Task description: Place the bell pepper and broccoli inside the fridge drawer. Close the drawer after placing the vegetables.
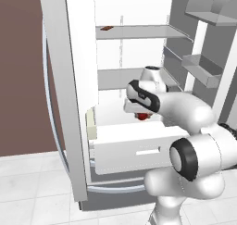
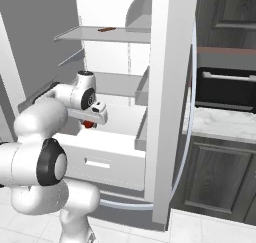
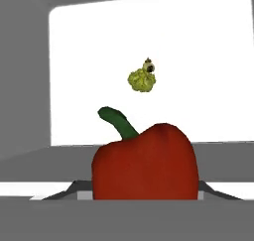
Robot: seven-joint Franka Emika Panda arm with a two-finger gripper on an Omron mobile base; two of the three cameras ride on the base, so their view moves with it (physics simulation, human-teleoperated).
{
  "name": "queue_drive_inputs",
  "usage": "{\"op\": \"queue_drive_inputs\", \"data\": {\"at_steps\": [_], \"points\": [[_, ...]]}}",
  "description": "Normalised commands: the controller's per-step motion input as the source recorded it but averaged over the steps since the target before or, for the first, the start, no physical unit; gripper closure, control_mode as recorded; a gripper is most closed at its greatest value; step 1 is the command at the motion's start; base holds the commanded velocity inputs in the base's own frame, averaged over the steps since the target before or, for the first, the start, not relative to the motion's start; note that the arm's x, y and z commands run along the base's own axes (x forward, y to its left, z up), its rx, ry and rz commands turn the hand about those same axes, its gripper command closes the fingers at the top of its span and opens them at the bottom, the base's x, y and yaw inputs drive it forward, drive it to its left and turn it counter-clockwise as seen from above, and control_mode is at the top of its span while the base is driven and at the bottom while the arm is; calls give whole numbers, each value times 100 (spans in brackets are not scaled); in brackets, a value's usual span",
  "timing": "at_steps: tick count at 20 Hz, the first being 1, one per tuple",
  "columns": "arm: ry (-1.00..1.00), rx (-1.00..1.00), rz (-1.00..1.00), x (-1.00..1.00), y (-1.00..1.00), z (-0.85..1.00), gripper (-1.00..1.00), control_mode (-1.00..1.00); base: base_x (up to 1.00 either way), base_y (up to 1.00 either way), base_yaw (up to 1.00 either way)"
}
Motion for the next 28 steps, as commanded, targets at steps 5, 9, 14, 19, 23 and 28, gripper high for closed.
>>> {"op": "queue_drive_inputs", "data": {"at_steps": [5, 9, 14, 19, 23, 28], "points": [[12, -9, 1, 43, 1, -29, 100, -100, 0, 0, 0], [7, -8, 1, 21, 0, -43, 100, -100, 0, 0, 0], [4, -2, 2, 6, 0, -54, 100, -100, 0, 0, 0], [1, 0, 4, 1, 0, -37, 100, -100, 0, 0, 0], [0, 0, 10, 0, 0, -25, 100, -100, 0, 0, 0], [0, 0, 9, 0, 0, -31, 100, -100, 0, 0, 0]]}}
